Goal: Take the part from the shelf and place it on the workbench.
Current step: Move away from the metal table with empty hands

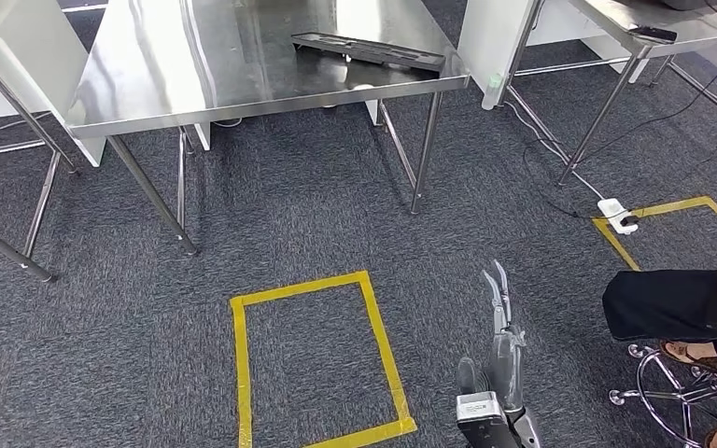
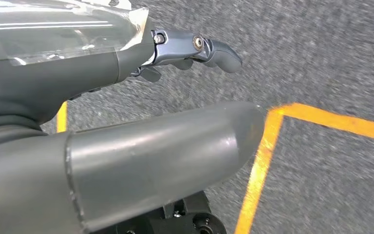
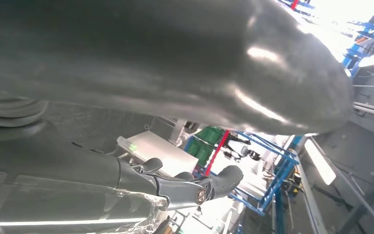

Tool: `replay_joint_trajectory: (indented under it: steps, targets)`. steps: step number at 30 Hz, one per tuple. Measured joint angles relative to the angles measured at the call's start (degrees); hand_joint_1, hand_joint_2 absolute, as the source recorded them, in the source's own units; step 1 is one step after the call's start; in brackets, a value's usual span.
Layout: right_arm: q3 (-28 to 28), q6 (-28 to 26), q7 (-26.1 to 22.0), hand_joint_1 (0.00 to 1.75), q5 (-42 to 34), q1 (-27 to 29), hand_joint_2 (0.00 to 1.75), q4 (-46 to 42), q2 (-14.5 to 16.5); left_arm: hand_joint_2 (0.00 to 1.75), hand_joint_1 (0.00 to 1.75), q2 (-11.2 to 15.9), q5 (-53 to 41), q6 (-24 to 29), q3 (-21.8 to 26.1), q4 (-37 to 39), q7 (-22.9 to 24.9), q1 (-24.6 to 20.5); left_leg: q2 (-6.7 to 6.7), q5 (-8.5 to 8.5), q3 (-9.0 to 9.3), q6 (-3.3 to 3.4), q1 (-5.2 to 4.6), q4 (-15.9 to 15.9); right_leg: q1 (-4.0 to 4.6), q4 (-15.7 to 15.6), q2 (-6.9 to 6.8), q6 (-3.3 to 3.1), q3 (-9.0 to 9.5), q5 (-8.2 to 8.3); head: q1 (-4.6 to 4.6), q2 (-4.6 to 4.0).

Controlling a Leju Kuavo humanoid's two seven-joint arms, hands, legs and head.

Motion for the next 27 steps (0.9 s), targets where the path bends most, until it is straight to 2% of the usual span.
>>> replay_joint_trajectory:
  steps: [1,2,3,4,5,7,8,9,11,12,13,14,15,16,17,18,19,20,21,22,23,24,25,27]
  targets:
    - [0.0,-0.2,0.3,0.0,0.0,0.1,0.0,0.0,0.0,0.0,0.0,0.0,-0.1,0.0,0.0,0.0,0.1,0.0,0.0,1.45,1.93,-0.13,0.21,-1.4,-0.06,0.5,0.01,0.25,-0.85,0.34,-0.01,0.0]
    - [0.1,-0.3,0.5,0.0,0.0,0.2,0.0,0.0,0.0,0.0,0.0,0.1,-0.3,0.0,0.0,0.0,0.1,0.0,-0.03,2.62,4.76,-0.21,0.43,-4.7,-0.12,1.1,0.03,0.5,-1.72,0.6,-0.02,0.0]
    - [0.1,-0.5,0.6,0.0,0.1,0.4,0.0,-0.2,0.0,0.0,0.0,0.1,-0.3,0.0,-0.1,0.0,0.2,-0.1,-0.16,2.97,7.83,-0.22,0.49,-8.7,-0.07,1.8,0.04,0.75,-2.58,0.8,-0.02,0.0]
    - [0.1,-0.6,0.7,0.0,0.2,0.6,0.0,-0.3,0.0,0.0,0.0,0.2,-0.4,0.0,-0.1,0.0,0.2,-0.1,-0.35,2.69,10.15,-0.12,0.46,-12.1,-0.01,2.3,0.04,1.05,-3.22,0.99,0.02,0.0]
    - [0.2,-0.7,0.8,0.0,0.3,0.7,0.0,-0.5,0.0,0.0,0.0,0.2,-0.5,0.0,-0.1,0.0,0.1,-0.1,-0.53,2.11,11.52,0.0,0.3,-14.4,0.06,2.7,0.03,1.42,-3.68,1.22,0.07,0.0]
    - [0.2,-0.9,0.9,0.0,0.4,1.1,0.0,-0.9,0.0,0.0,0.0,0.3,-0.8,0.0,-0.2,-0.1,0.0,-0.1,-0.7,1.79,11.58,0.56,-0.03,-15.7,0.12,2.9,0.04,2.49,-4.42,1.9,0.16,0.0]
    - [0.2,-0.9,1.0,0.0,0.4,1.3,0.0,-1.0,-0.1,0.0,0.0,0.3,-1.1,0.0,-0.2,-0.1,0.0,-0.1,-0.57,2.11,11.21,1.08,-0.06,-15.9,0.06,3.2,0.12,2.92,-4.82,1.86,0.14,0.0]
    - [0.2,-0.9,1.0,0.0,0.4,1.6,0.0,-1.2,-0.1,0.0,0.0,0.3,-1.2,0.0,-0.3,-0.1,-0.1,-0.1,-0.44,2.55,10.74,1.77,-0.03,-16.1,0.06,4.0,0.23,3.09,-5.48,1.16,0.17,0.0]
    - [0.1,-1.0,1.1,0.0,0.3,1.8,0.0,-1.4,-0.2,0.0,0.0,0.3,-1.5,0.0,-0.3,-0.1,-0.2,-0.1,-0.13,3.62,9.48,3.01,0.03,-16.4,0.01,8.7,0.53,2.57,-7.58,-2.69,0.28,0.0]
    - [0.1,-1.0,1.1,0.0,0.2,1.9,0.0,-1.4,-0.2,0.0,0.0,0.3,-1.6,0.0,-0.3,-0.1,-0.3,-0.1,-0.07,4.09,8.76,3.3,-0.01,-16.4,0.01,12.4,0.63,2.27,-8.87,-4.96,0.34,0.0]
    - [-0.1,-1.0,1.1,0.0,0.1,2.0,0.0,-1.4,-0.3,0.0,0.0,0.3,-1.8,0.0,-0.4,-0.1,-0.3,-0.2,0.01,4.58,8.02,3.4,-0.06,-16.4,-0.03,16.2,0.69,2.25,-9.94,-6.62,0.35,0.0]
    - [-0.2,-1.0,1.1,0.0,0.0,2.1,0.0,-1.4,-0.3,0.0,0.0,0.3,-2.0,0.1,-0.5,-0.1,-0.3,-0.1,0.09,5.06,7.31,3.39,-0.08,-16.4,-0.06,19.0,0.73,2.57,-10.39,-7.12,0.36,0.0]
    - [-0.3,-1.0,1.1,0.0,0.0,2.2,0.0,-1.4,-0.4,0.0,0.0,0.3,-2.1,0.1,-0.6,-0.1,-0.3,-0.1,0.16,5.57,6.66,3.31,-0.1,-16.4,-0.09,19.9,0.74,3.11,-10.0,-6.5,0.35,0.0]
    - [-0.4,-1.0,1.0,0.0,0.0,2.2,0.0,-1.4,-0.4,0.0,0.0,0.3,-2.3,0.1,-0.7,-0.1,-0.3,-0.1,0.23,6.06,6.08,3.18,-0.1,-16.4,-0.09,18.7,0.74,3.68,-8.5,-5.16,0.37,0.0]
    - [-0.5,-1.0,1.0,0.0,0.0,2.3,0.0,-1.4,-0.5,0.0,0.0,0.3,-2.3,0.1,-0.9,-0.1,-0.3,-0.1,0.26,6.51,5.63,3.01,-0.1,-16.3,-0.09,15.5,0.74,4.06,-5.98,-3.75,0.37,0.0]
    - [-0.6,-0.9,1.0,0.0,0.0,2.3,0.0,-1.4,-0.5,0.0,0.0,0.3,-2.4,0.1,-1.0,-0.1,-0.3,-0.1,0.26,6.89,5.32,2.78,-0.16,-16.3,-0.05,11.0,0.73,4.08,-2.79,-2.97,0.37,0.0]
    - [-0.6,-0.9,0.9,0.0,0.0,2.2,0.0,-1.5,-0.5,0.0,0.0,0.2,-2.4,0.1,-1.1,-0.1,-0.3,-0.1,0.26,7.28,5.1,2.48,-0.25,-16.3,0.13,6.4,0.75,3.79,0.22,-2.93,0.36,0.0]
    - [-0.6,-0.9,0.9,0.0,0.0,2.2,0.0,-1.5,-0.5,0.0,0.0,0.2,-2.4,0.1,-1.2,-0.1,-0.3,-0.2,0.28,7.66,4.99,2.16,-0.33,-16.3,0.28,3.0,0.78,3.36,2.22,-3.31,0.33,0.0]
    - [-0.7,-0.9,0.9,0.0,0.0,2.2,0.0,-1.5,-0.5,0.0,0.0,0.2,-2.4,0.1,-1.3,-0.1,-0.3,-0.2,0.29,8.01,4.93,1.8,-0.38,-16.3,0.49,1.0,0.82,2.93,3.25,-3.78,0.31,0.0]
    - [-0.7,-0.9,0.8,0.0,0.0,2.3,0.0,-1.5,-0.5,0.0,0.0,0.3,-2.4,0.1,-1.4,-0.1,-0.3,-0.2,0.3,8.37,4.91,1.42,-0.35,-16.4,0.56,0.2,0.85,2.5,3.32,-3.9,0.28,0.0]
    - [-0.8,-0.9,0.8,0.0,0.0,2.3,0.0,-1.5,-0.5,0.0,0.0,0.3,-2.4,0.1,-1.5,-0.1,-0.3,-0.2,0.28,8.47,4.79,1.09,-0.21,-16.3,0.26,0.1,0.82,2.04,3.04,-3.68,0.27,0.0]
    - [-0.8,-0.9,0.8,0.0,0.0,2.4,0.0,-1.5,-0.5,0.0,0.0,0.3,-2.4,0.0,-1.5,-0.1,-0.3,-0.1,0.25,7.92,4.54,0.8,-0.09,-15.9,0.02,0.0,0.79,1.49,2.88,-3.37,0.25,0.0]
    - [-0.8,-0.9,0.8,0.0,0.0,2.4,0.0,-1.5,-0.5,0.0,0.0,0.4,-2.4,0.0,-1.6,-0.1,-0.3,-0.1,0.21,6.49,3.99,0.55,0.05,-14.5,-0.25,0.0,0.71,0.88,2.7,-3.0,0.21,0.0]
    - [-0.9,-0.9,0.8,0.0,0.0,2.5,0.0,-1.5,-0.5,0.0,0.0,0.4,-2.4,0.0,-1.7,-0.1,-0.3,-0.1,0.14,1.64,1.79,0.11,0.19,-8.1,-0.26,0.0,0.48,0.03,2.21,-2.44,0.13,0.0]
